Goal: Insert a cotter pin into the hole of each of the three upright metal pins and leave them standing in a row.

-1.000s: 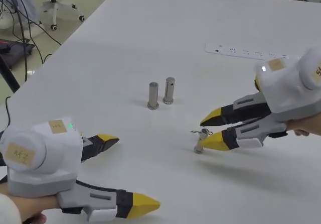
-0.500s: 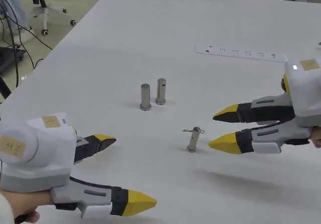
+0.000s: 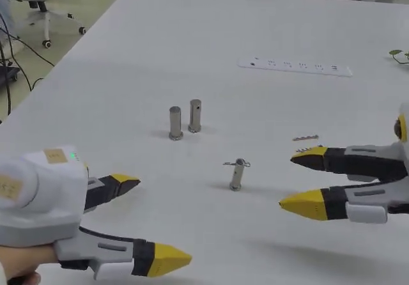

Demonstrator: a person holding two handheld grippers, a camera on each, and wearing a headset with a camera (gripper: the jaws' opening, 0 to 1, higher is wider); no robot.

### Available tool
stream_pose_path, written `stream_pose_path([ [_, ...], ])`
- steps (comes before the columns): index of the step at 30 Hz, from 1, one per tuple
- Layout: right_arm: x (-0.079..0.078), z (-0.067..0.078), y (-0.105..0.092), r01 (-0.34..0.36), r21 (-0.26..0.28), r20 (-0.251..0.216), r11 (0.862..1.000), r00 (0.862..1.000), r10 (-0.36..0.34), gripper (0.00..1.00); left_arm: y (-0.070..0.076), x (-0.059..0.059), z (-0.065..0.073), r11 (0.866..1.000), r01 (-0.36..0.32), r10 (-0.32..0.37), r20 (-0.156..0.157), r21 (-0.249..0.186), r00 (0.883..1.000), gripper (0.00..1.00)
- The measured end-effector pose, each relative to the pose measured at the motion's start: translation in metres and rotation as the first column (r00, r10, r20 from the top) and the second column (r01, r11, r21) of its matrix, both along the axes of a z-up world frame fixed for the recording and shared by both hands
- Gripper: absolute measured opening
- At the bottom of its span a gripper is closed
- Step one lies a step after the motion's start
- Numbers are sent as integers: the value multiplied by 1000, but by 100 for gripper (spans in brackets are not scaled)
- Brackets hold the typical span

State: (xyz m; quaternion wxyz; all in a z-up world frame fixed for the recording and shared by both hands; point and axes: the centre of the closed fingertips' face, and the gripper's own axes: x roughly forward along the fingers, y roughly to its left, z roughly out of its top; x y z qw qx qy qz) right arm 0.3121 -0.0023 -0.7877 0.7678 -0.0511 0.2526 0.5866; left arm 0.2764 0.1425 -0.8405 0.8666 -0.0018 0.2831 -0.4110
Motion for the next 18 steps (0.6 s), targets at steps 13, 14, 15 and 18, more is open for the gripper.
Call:
stream_pose_path([
  [13,-19,3,-30,103,0,-10,995,995,-103,80,-7,-8,0,999,50,-50,-16,-6,999,94],
  [14,-19,2,-32,110,-1,-10,994,994,-110,81,-6,-9,1,999,49,-49,-15,-8,999,94],
  [15,-19,3,-34,120,1,-3,993,993,-120,82,-6,-9,1,999,49,-49,-15,-7,999,94],
  [18,-20,3,-38,139,5,7,990,990,-139,86,-3,-10,2,999,49,-49,-17,-5,999,95],
])
